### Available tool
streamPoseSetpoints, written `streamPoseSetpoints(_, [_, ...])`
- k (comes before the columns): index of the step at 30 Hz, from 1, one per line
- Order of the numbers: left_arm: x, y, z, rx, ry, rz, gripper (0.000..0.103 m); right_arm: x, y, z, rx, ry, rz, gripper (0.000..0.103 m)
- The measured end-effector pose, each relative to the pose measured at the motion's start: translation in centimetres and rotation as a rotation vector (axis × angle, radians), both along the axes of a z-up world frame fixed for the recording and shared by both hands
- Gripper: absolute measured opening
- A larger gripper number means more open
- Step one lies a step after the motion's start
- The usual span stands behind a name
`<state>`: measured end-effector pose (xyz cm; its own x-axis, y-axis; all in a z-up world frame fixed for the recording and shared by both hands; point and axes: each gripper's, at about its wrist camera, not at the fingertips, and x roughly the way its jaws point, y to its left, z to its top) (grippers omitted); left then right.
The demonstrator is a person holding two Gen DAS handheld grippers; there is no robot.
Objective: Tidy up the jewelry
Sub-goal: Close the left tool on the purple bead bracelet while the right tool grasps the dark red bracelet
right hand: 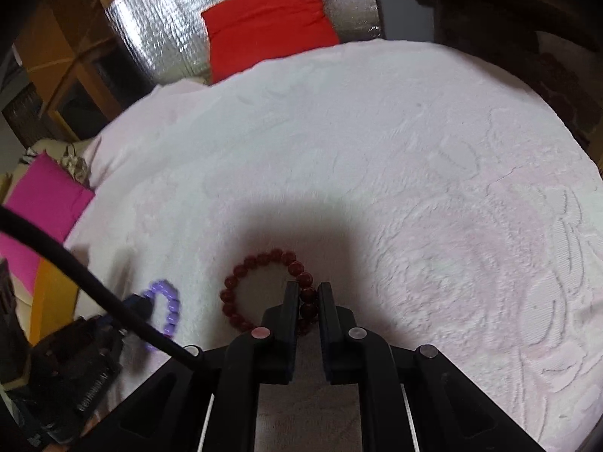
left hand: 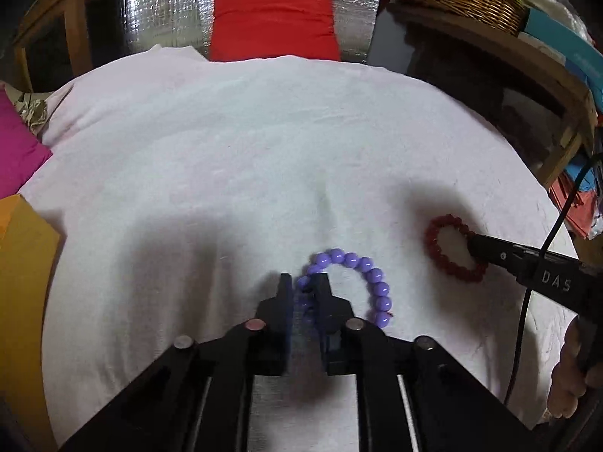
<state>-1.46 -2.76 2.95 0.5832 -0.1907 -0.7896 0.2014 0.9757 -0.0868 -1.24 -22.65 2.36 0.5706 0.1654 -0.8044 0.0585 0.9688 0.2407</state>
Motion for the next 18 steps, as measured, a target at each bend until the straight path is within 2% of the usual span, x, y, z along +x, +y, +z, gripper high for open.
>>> streamPoseSetpoints(1, [0.1, 0.2, 0.0, -0.007, 0.004, 0.004, 0.036, 0.1, 0.2, -0.1, -0.012, -0.003, 0.001, 0.011])
streamPoseSetpoints(3, [0.2, 0.3, -0.2, -0.014, 0.008, 0.013, 0.059, 0.3, 0.4, -0.1, -0.023, -0.007, 0.002, 0.011])
streamPoseSetpoints(10, [0.2, -0.9, -0.5, 0.013, -0.002, -0.026, 0.059, 0.4, 0.0, -0.4, -0.006, 0.010, -0.020, 0.012])
streamPoseSetpoints(18, [0.2, -1.0, 0.5, -0.082, 0.001, -0.041, 0.068, 0.2, -0.2, -0.5, 0.004, 0.007, -0.006, 0.012])
